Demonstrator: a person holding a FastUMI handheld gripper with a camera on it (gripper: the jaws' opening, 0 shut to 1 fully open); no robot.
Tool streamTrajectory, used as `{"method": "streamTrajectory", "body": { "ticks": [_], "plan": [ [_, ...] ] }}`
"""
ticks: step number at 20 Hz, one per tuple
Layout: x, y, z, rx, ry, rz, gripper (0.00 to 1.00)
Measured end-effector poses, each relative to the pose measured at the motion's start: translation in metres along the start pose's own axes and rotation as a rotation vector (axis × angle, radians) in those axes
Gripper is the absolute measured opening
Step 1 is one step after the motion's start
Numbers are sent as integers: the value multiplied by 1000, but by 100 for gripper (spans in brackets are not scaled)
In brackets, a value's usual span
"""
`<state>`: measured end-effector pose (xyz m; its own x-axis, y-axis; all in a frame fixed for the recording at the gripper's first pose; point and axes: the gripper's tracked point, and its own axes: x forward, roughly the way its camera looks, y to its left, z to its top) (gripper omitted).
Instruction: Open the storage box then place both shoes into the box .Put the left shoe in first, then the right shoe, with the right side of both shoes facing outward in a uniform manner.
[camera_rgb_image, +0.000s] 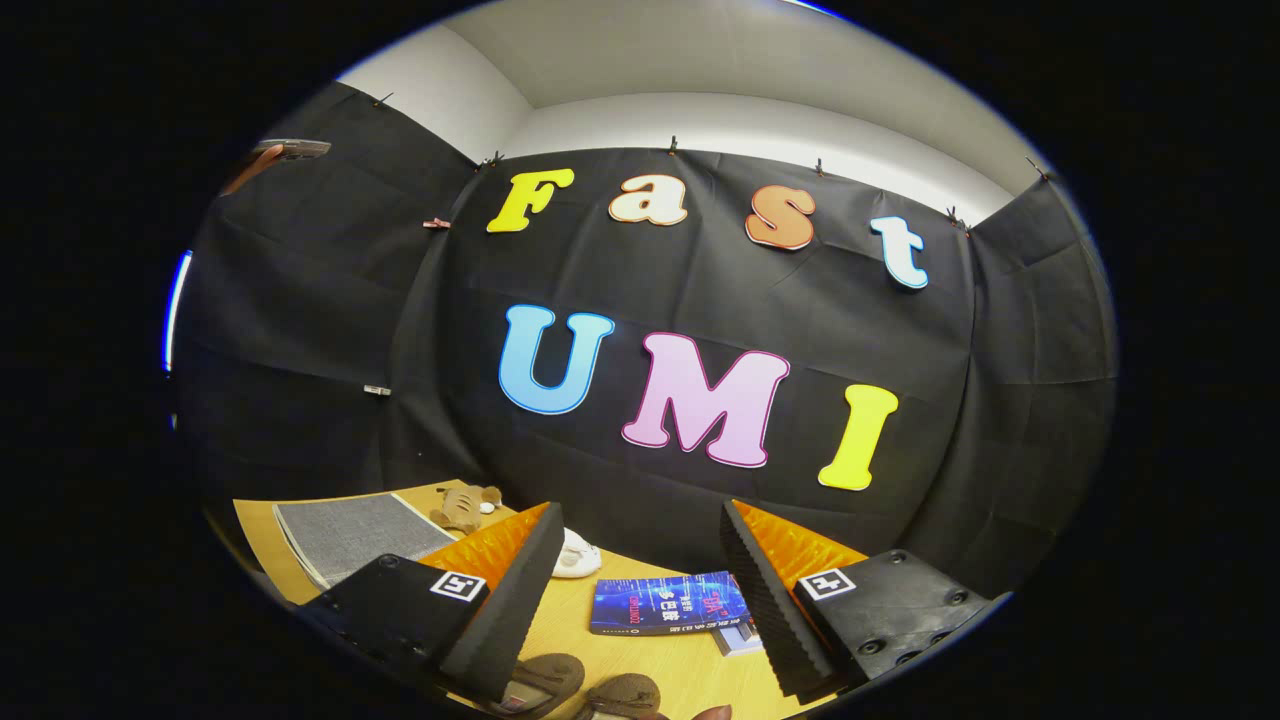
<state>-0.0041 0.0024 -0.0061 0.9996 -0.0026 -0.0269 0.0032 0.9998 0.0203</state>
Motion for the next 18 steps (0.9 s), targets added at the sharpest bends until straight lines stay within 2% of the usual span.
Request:
{"method": "streamTrajectory", "body": {
  "ticks": [12, 18],
  "plan": [
    [-12, 5, 6, -33, 3, 5, 97],
    [-13, 19, 6, -31, 7, 34, 97]
  ]
}}
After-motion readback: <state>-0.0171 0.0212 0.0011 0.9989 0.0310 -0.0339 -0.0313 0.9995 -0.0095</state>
